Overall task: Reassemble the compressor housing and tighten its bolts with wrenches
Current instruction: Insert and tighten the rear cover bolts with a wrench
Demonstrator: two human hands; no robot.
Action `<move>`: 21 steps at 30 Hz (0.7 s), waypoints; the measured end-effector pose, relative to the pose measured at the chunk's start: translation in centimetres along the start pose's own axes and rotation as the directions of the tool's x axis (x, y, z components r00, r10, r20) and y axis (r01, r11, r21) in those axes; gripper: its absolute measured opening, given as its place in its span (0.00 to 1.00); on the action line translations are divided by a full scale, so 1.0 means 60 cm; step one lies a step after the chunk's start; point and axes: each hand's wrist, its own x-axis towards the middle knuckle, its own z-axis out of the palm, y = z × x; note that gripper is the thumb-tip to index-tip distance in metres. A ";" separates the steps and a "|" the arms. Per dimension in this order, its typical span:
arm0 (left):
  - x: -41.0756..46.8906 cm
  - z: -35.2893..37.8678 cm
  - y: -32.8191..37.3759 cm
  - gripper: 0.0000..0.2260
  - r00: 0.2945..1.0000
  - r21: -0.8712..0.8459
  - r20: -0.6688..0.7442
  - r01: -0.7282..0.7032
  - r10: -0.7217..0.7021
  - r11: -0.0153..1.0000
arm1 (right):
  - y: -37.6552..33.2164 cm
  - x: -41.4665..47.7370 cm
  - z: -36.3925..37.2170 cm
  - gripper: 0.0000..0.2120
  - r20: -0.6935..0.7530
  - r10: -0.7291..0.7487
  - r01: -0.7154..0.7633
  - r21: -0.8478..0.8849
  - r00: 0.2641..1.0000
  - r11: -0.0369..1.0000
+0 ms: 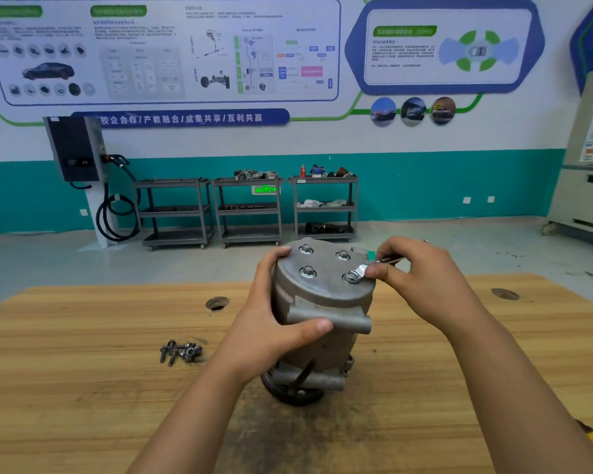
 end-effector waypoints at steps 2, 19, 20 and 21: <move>-0.002 0.002 -0.002 0.39 0.999 0.009 -0.034 -0.007 0.007 1.000 | -0.005 0.000 0.001 0.09 -0.014 0.001 -0.001 -0.028 1.000 1.000; -0.032 -0.027 -0.010 0.39 0.999 -0.087 -0.029 0.017 -0.019 0.996 | -0.044 0.001 -0.013 0.14 0.092 -0.079 0.072 0.075 0.993 0.995; -0.032 -0.026 -0.011 0.38 0.999 -0.088 -0.028 0.017 -0.019 0.996 | -0.044 0.000 -0.009 0.13 0.096 -0.076 0.068 0.082 0.992 0.994; -0.031 -0.026 -0.011 0.39 1.000 -0.087 -0.025 0.016 -0.019 0.996 | -0.045 -0.002 -0.007 0.11 0.105 -0.069 0.059 0.102 0.992 0.993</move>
